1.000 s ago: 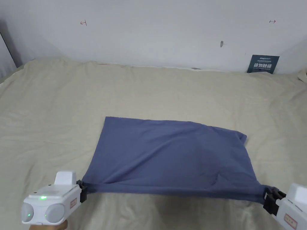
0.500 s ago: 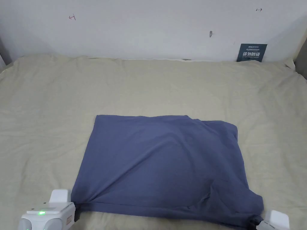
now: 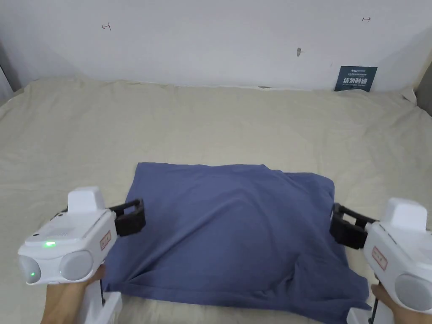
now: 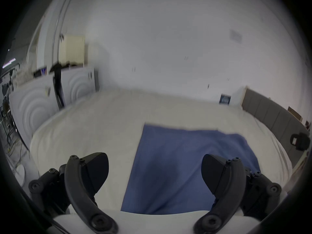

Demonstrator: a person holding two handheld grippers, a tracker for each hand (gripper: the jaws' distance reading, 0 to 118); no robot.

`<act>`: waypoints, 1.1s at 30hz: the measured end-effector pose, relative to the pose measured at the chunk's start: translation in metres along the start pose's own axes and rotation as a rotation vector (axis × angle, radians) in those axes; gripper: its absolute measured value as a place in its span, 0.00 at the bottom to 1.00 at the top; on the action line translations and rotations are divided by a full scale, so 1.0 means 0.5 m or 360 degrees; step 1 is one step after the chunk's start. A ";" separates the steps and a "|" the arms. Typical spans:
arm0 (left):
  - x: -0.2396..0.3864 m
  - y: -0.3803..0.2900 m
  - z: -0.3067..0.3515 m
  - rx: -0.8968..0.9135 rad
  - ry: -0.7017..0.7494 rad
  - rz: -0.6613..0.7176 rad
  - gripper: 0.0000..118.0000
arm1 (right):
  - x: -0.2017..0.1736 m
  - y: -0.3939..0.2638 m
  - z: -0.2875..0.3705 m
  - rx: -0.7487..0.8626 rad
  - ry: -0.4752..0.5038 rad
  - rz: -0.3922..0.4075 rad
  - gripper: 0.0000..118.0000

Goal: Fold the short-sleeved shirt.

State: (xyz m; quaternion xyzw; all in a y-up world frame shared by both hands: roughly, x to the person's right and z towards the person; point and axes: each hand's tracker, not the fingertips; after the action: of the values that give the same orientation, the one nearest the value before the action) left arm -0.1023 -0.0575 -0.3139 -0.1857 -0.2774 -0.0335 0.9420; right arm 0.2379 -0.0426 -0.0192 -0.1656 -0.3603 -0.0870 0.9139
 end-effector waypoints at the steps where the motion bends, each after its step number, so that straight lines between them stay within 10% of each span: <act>1: 0.011 0.012 0.009 0.0100 0.0001 -0.0024 0.90 | -0.010 0.013 0.009 0.0054 -0.0035 0.0026 0.93; 8: 0.062 0.032 0.044 0.0368 0.0019 -0.0152 0.31 | -0.056 0.045 0.062 0.0351 -0.0155 0.0165 0.59; 10: 0.067 0.029 0.043 0.0361 -0.0044 -0.0165 0.00 | -0.061 0.043 0.068 0.0390 -0.0150 0.0201 0.10; 23: -0.038 -0.070 -0.016 -0.0319 -0.0072 -0.0074 0.00 | -0.042 0.026 0.059 0.0297 -0.0100 0.0162 0.01; 27: -0.096 -0.142 -0.029 -0.0517 -0.0020 0.0019 0.16 | -0.033 0.005 0.049 0.0224 -0.0099 0.0159 0.01; 31: -0.131 -0.201 -0.044 -0.0707 0.0022 0.0088 1.00 | -0.033 -0.015 0.035 0.0151 -0.0099 0.0187 0.01; 33: -0.130 -0.228 -0.046 -0.0761 0.0020 0.0050 0.97 | -0.034 -0.023 0.029 0.0121 -0.0098 0.0185 0.01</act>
State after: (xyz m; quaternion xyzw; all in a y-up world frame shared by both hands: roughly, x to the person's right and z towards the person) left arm -0.1643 -0.1742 -0.3286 -0.4077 -0.2528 -0.0848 0.8733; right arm 0.2131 -0.0471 -0.0181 -0.1542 -0.3811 -0.0149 0.9115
